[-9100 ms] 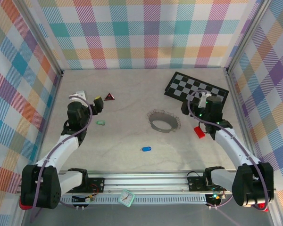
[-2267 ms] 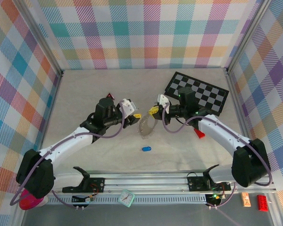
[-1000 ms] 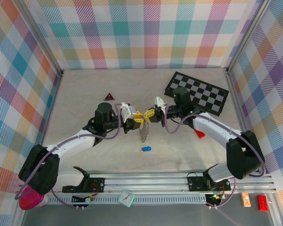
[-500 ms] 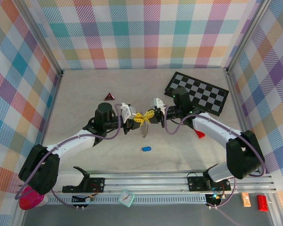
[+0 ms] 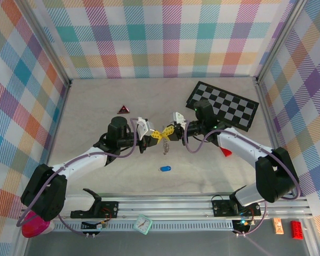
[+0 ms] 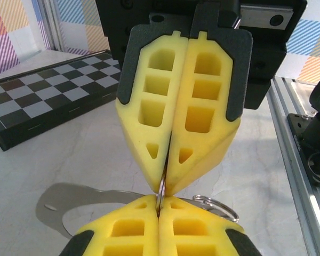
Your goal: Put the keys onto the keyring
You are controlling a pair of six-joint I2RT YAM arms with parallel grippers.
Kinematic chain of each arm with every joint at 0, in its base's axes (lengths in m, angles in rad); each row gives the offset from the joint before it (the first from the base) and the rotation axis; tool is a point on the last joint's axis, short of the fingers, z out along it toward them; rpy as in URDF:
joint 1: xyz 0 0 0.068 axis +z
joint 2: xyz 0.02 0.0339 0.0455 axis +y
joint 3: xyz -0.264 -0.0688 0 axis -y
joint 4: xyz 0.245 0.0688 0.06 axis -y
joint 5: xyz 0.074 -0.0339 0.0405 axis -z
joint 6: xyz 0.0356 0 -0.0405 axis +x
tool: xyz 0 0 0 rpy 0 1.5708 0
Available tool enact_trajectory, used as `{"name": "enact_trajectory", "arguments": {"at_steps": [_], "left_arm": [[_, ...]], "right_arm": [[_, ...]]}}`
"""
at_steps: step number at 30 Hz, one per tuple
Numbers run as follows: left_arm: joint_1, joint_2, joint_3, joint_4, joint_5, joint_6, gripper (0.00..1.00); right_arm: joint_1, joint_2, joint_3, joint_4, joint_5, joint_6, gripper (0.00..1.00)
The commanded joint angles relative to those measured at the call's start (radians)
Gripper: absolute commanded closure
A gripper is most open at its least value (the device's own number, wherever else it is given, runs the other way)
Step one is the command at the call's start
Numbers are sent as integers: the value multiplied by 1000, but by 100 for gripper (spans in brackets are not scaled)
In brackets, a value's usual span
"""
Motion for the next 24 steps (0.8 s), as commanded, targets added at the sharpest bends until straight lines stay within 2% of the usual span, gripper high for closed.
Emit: {"name": "enact_trajectory", "arguments": {"at_steps": [1, 3, 4, 6, 8, 11, 14, 16, 19, 21, 24], "left_arm": [[8, -52, 35, 12, -11, -79, 100], [5, -60, 47, -29, -29, -109, 100], [1, -66, 58, -65, -69, -123, 100], [-9, -77, 93, -176, -155, -135, 100], [-22, -79, 143, -295, -252, -158, 100], [-40, -72, 210, -442, -323, -205, 100], [-58, -64, 269, -553, -429, -296, 100], [-63, -46, 323, -634, -497, -399, 100], [-72, -1, 417, -786, -531, -550, 100], [-76, 42, 490, -884, -535, -657, 100], [-77, 107, 596, -1018, -510, -805, 100]], "right_arm": [[9, -34, -6, 6, 18, -2, 82], [10, -45, -12, 22, 44, 10, 63], [9, -51, -16, 35, 70, 21, 58], [10, -71, -25, 52, 135, 30, 54], [10, -102, -35, 60, 204, 42, 55], [21, -165, -66, 84, 298, 79, 57], [68, -244, -93, 16, 311, 29, 60], [113, -289, -118, -17, 316, 12, 61], [191, -327, -152, -12, 335, 22, 62], [235, -329, -187, 60, 356, 76, 64], [280, -284, -255, 286, 441, 235, 70]]}}
